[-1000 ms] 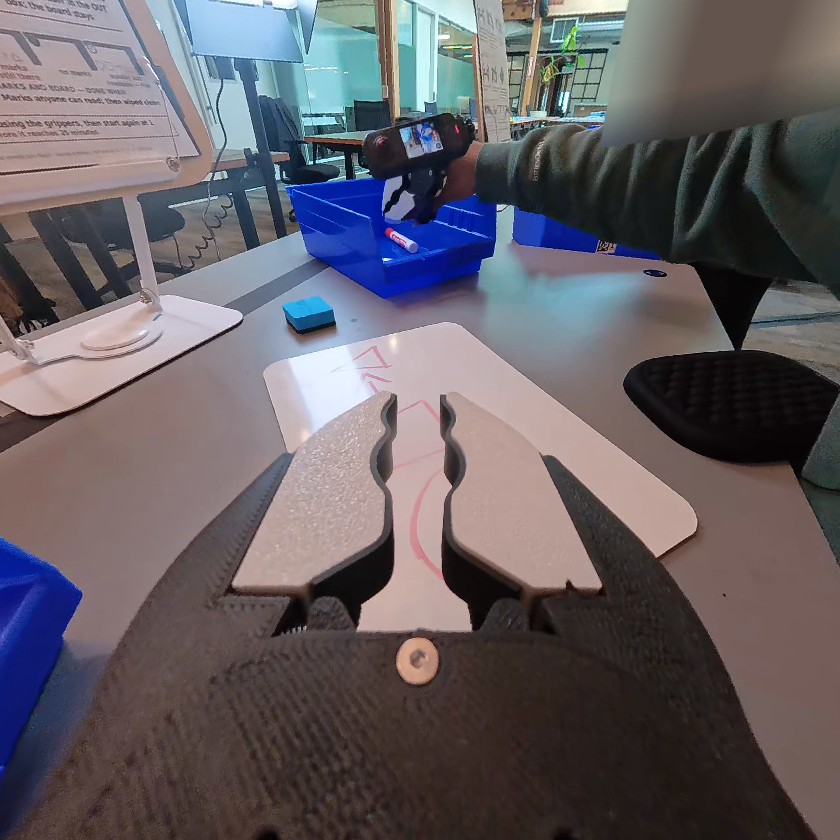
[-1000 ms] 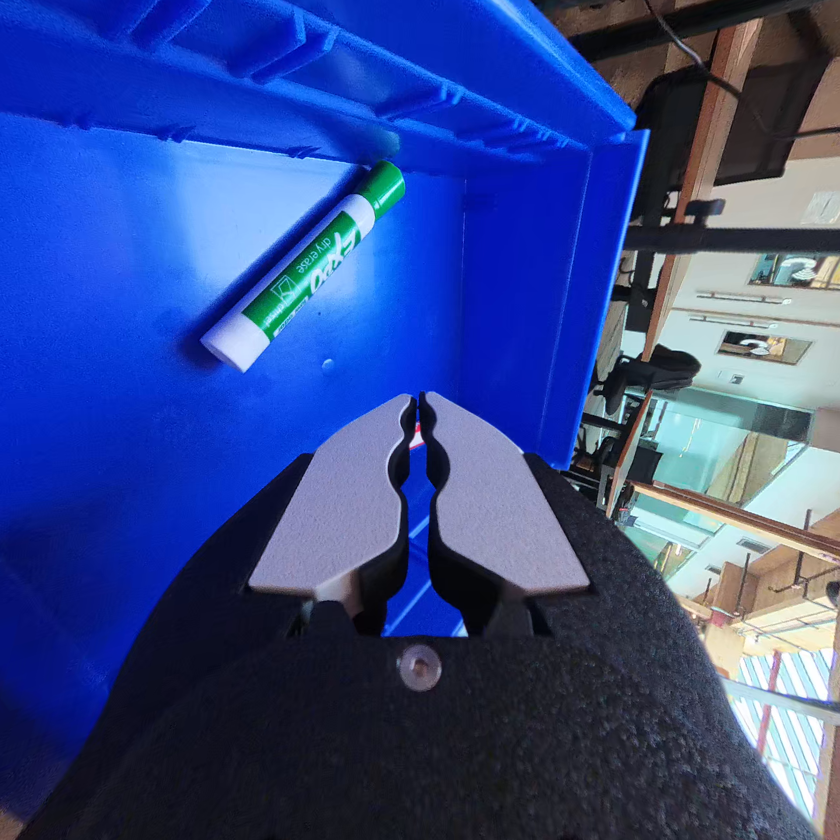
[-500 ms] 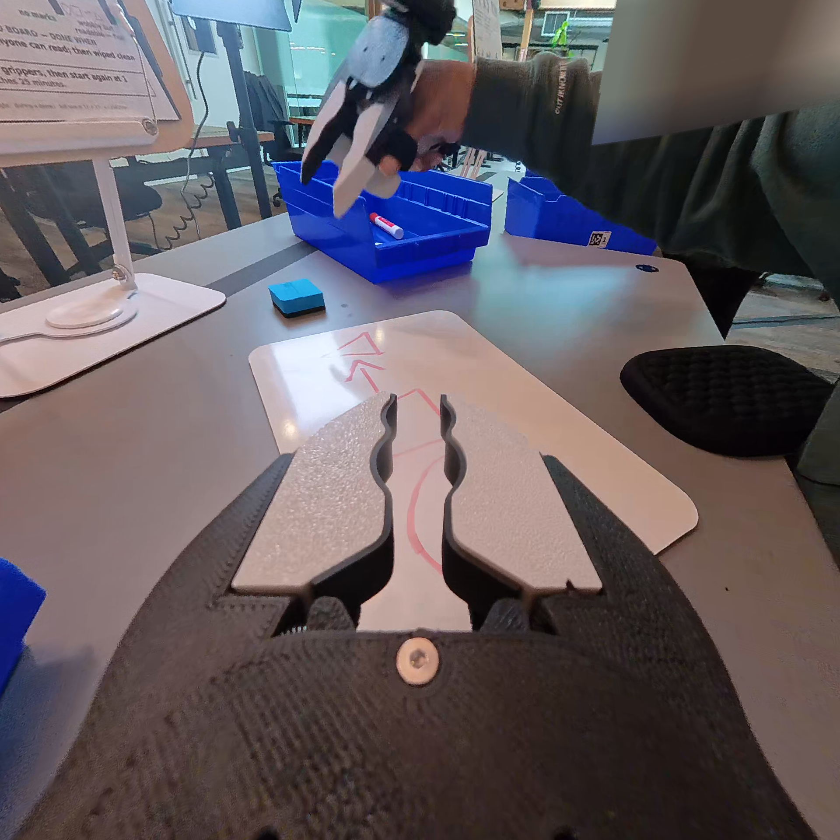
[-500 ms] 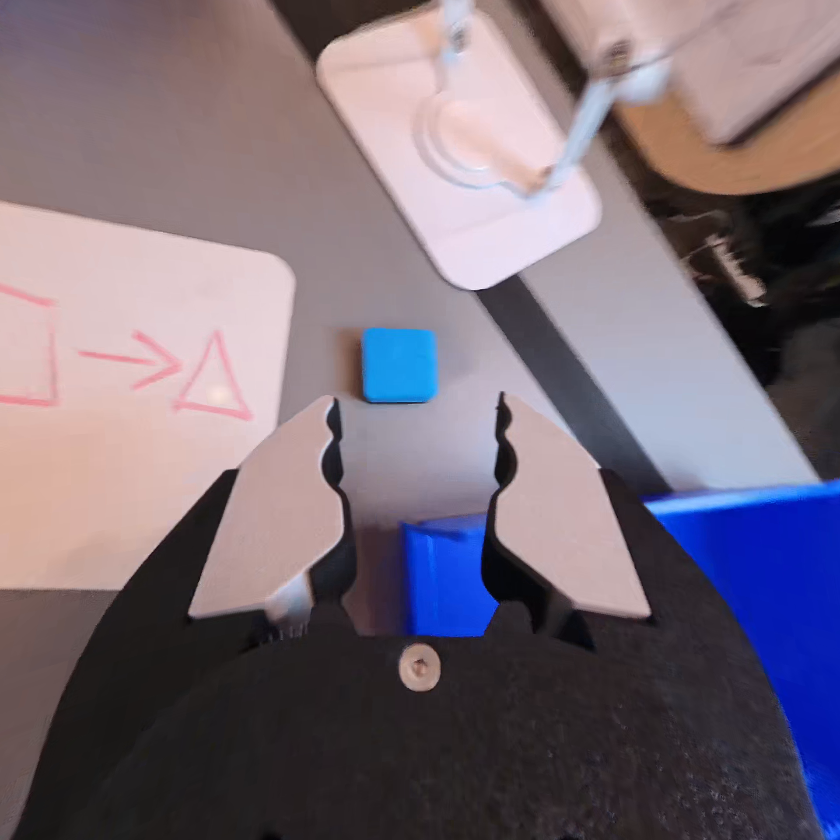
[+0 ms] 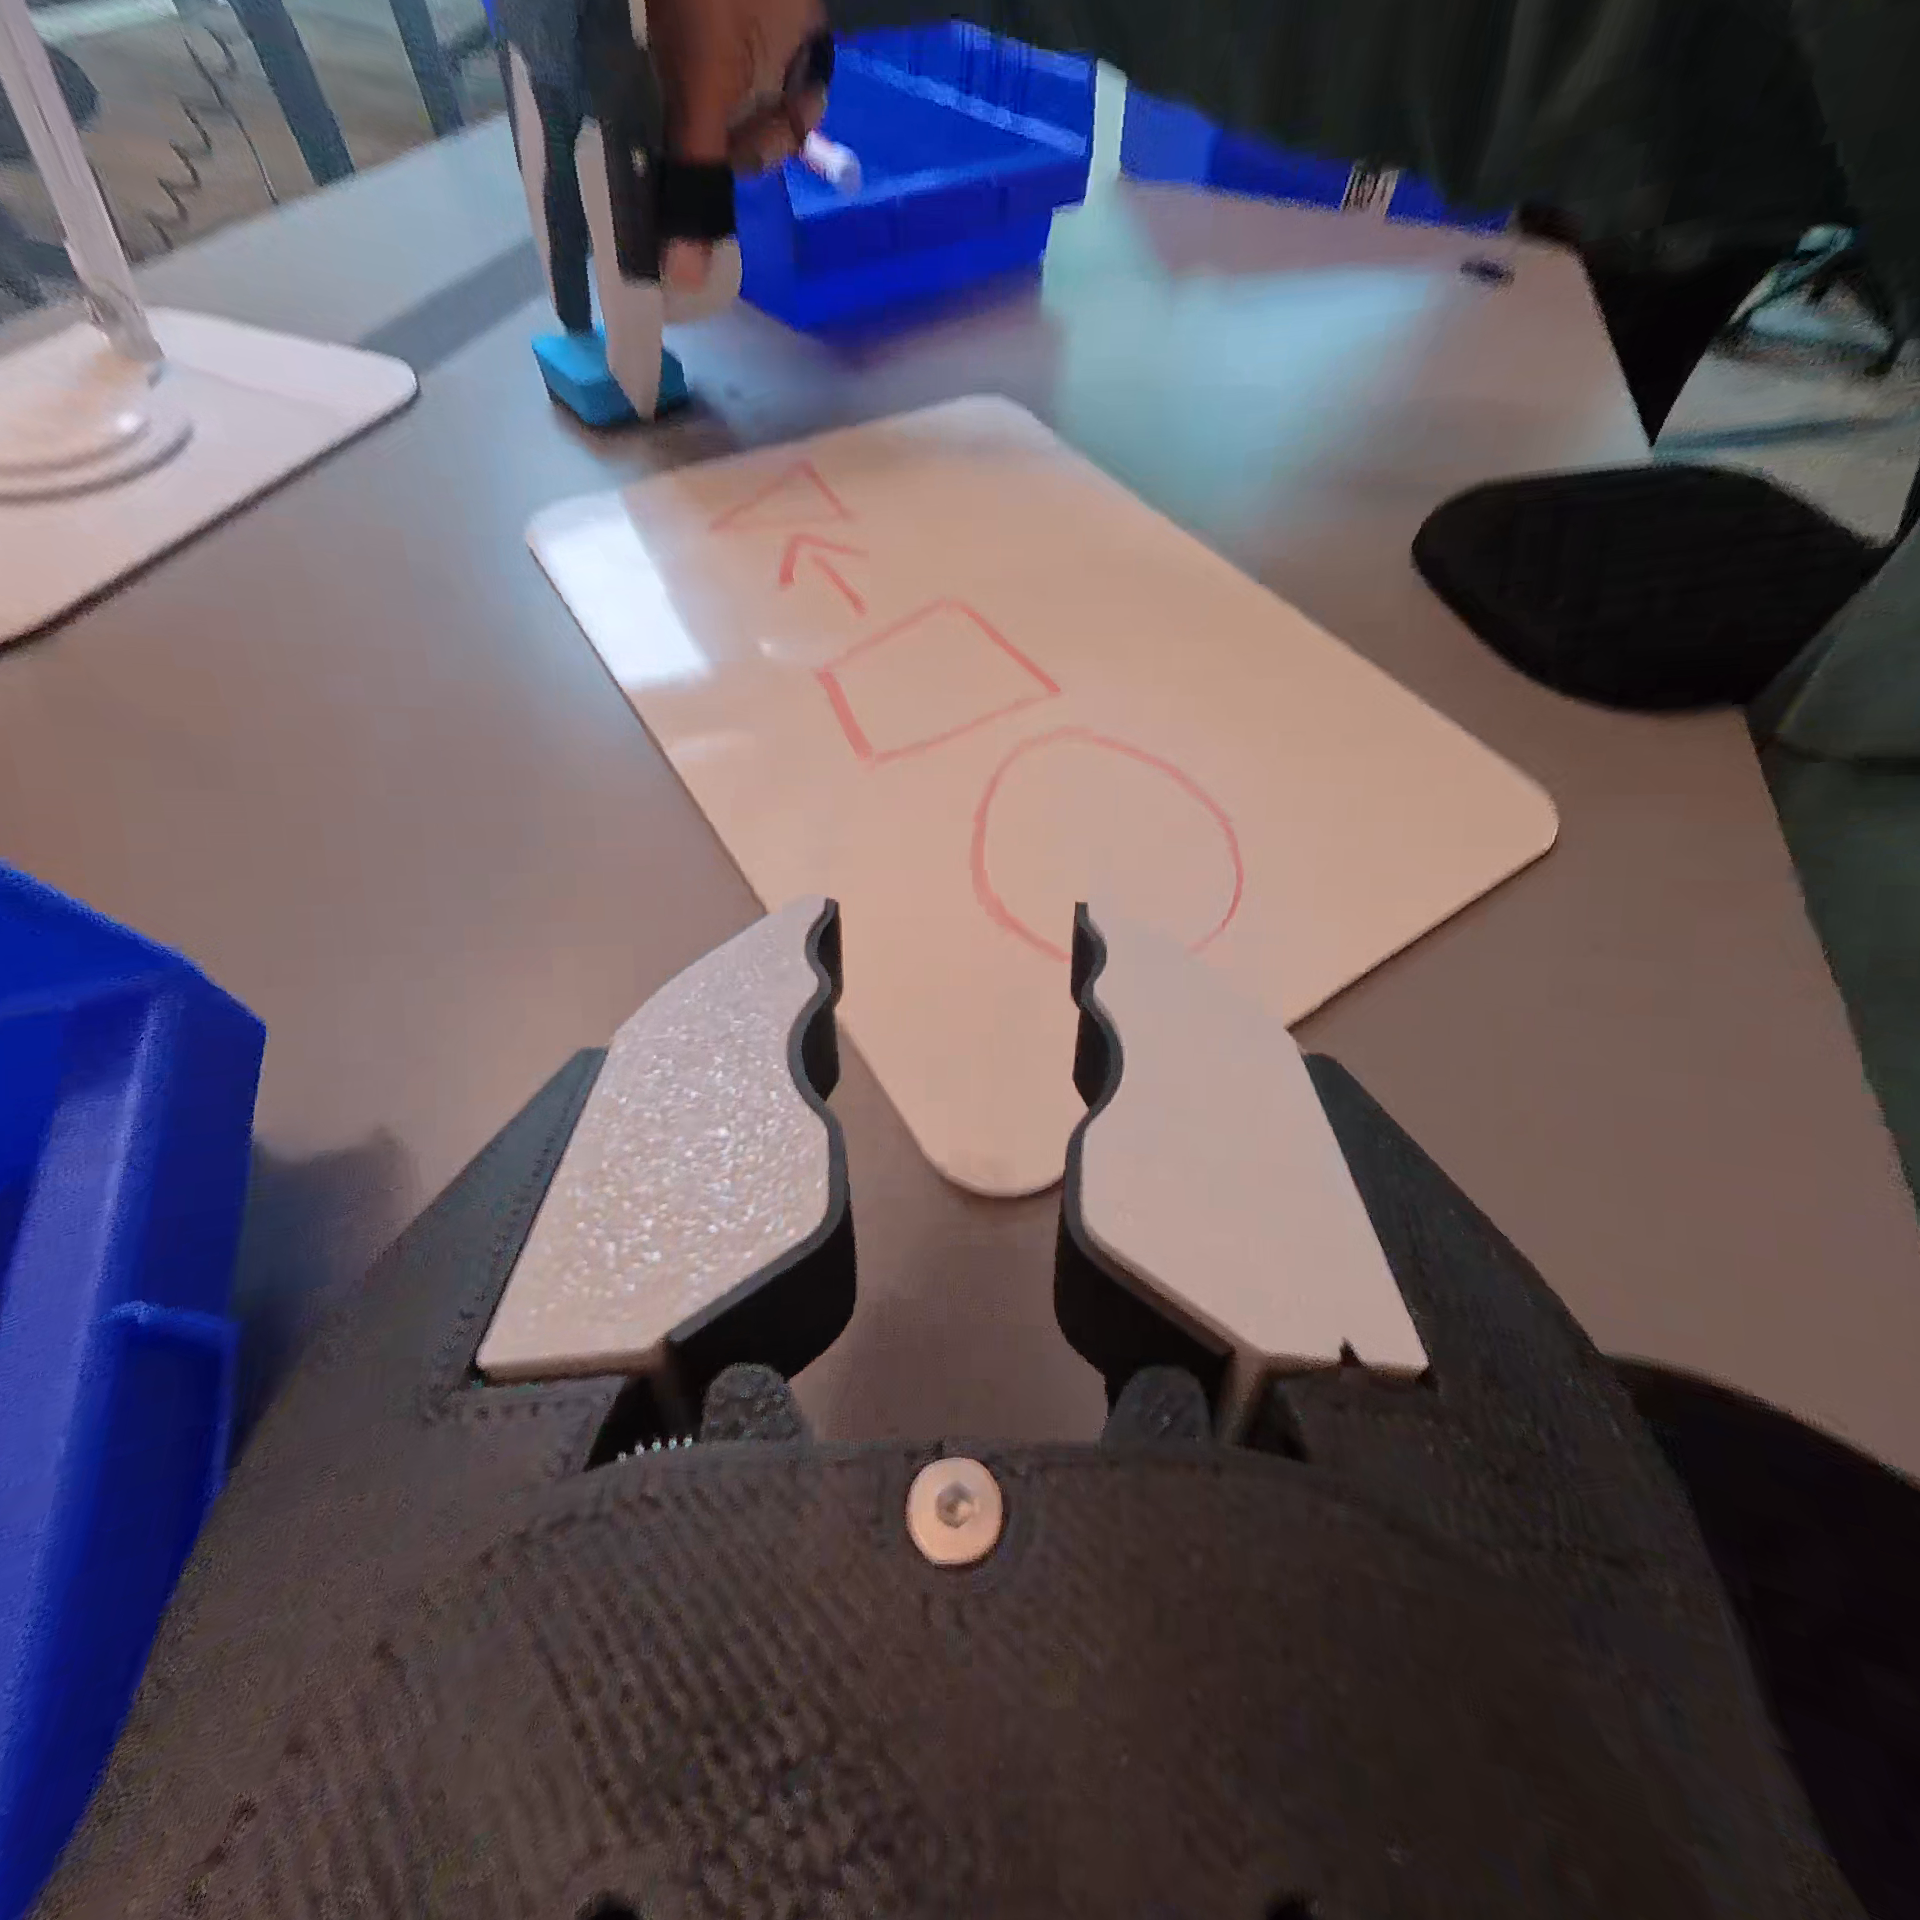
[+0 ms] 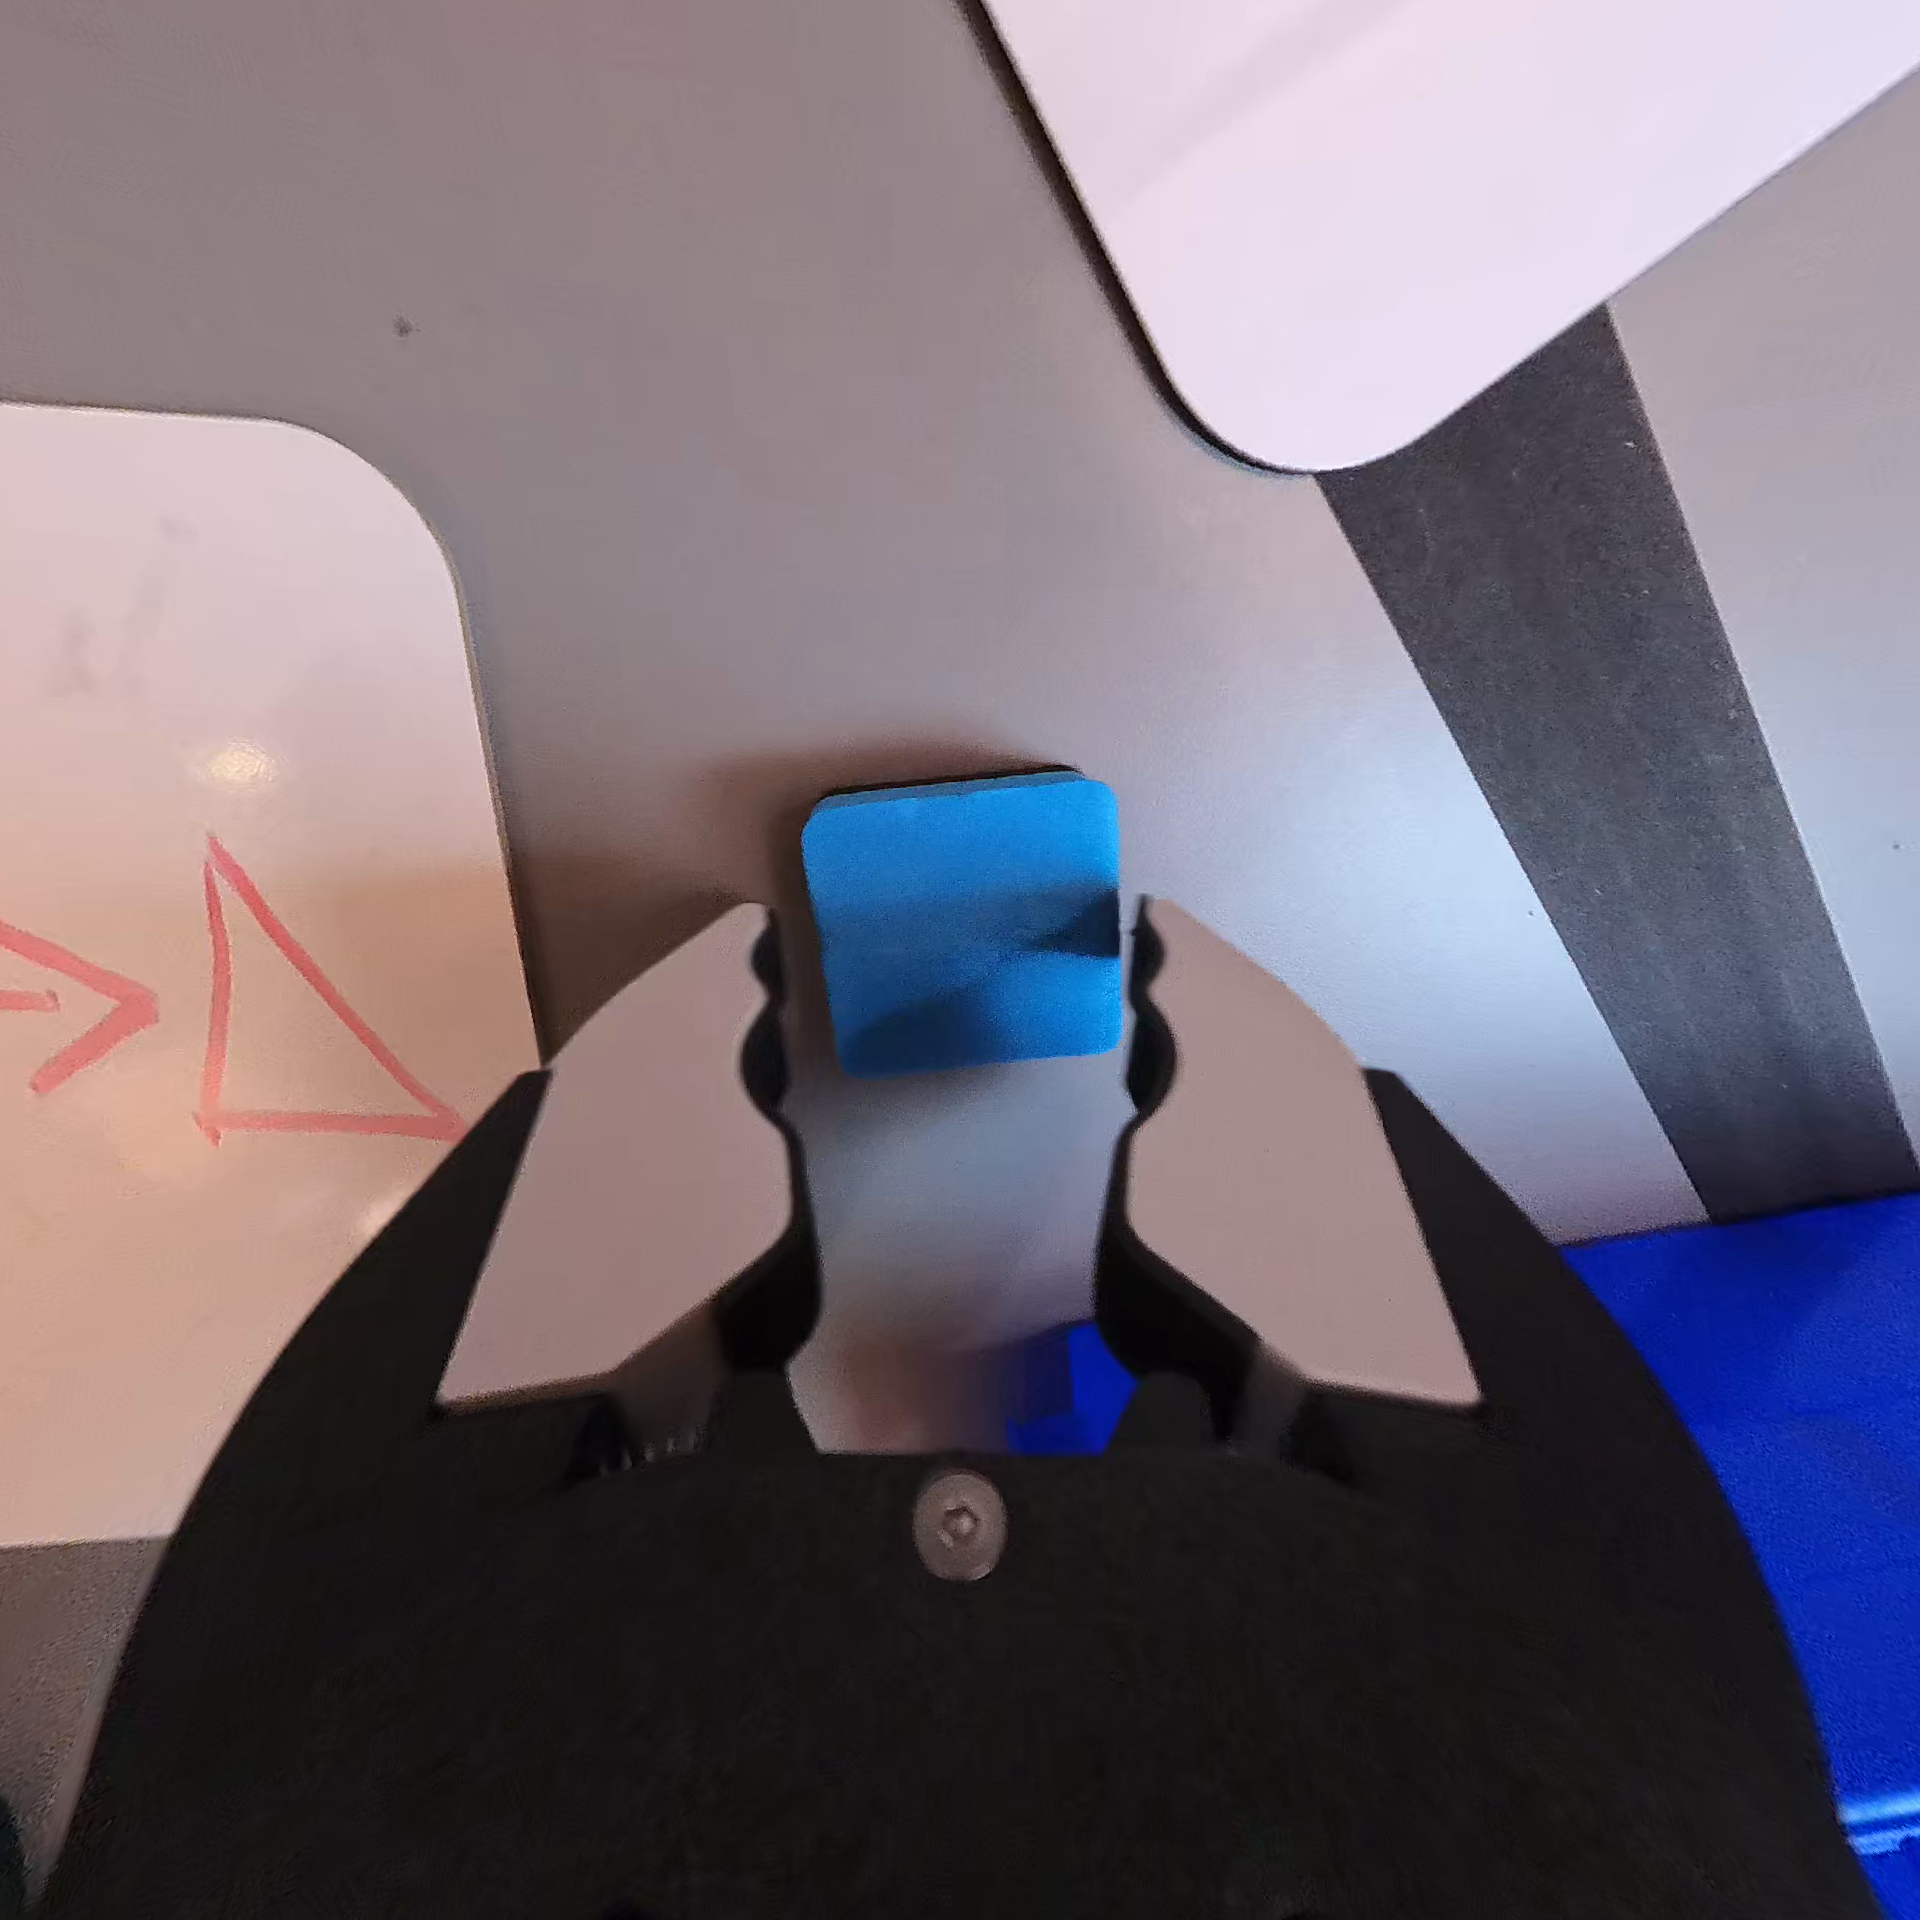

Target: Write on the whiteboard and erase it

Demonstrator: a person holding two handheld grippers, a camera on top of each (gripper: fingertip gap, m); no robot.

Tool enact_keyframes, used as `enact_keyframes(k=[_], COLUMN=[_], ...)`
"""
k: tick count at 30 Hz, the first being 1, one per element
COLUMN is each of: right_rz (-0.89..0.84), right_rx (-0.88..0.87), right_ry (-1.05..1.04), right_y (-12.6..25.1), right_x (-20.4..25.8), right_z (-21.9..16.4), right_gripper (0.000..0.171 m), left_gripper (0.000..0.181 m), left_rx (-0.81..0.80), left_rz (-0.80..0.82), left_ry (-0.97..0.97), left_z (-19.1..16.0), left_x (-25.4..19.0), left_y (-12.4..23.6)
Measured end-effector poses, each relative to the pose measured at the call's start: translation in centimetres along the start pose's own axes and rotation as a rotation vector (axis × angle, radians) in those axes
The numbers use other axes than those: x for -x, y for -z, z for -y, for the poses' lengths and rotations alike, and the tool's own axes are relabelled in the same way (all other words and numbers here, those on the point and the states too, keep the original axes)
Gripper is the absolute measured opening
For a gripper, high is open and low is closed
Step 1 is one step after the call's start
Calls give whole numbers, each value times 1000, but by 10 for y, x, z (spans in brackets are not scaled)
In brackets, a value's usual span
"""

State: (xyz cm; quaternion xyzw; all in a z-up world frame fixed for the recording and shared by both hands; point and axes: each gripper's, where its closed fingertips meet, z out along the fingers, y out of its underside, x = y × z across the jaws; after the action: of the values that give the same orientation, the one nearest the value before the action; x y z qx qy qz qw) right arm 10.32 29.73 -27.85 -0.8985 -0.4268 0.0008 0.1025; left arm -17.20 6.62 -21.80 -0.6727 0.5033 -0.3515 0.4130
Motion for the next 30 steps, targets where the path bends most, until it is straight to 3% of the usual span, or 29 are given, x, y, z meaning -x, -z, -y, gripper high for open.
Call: enact_keyframes(k=[1,7,12,15,21,24,26,30], right_rz=[14,127,179,179,173,171,163,168], right_rx=[-8,-172,-137,-141,-162,-179,-192,-230], right_ry=[18,115,198,221,237,222,219,207], right_y=[0,30,27,25,28,30,28,27], right_x=[4,55,103,115,118,115,113,119], right_z=[1,7,-19,-27,-27,-23,-21,-17], right_gripper=[54,54,57,67,70,65,51,50], left_gripper=[46,64,61,61,61,58,53,56], left_rx=[37,251,273,275,269,262,263,292], left_rz=[-2,-32,-40,-31,-26,-19,-29,-42], left_ry=[-4,-33,-98,-121,-123,-122,-116,-90], left_z=[-9,-57,-58,-59,-59,-59,-59,-60], left_x=[2,4,0,-2,-4,-4,-6,-9], left_y=[2,-1,-8,-9,-11,-12,-12,-13])
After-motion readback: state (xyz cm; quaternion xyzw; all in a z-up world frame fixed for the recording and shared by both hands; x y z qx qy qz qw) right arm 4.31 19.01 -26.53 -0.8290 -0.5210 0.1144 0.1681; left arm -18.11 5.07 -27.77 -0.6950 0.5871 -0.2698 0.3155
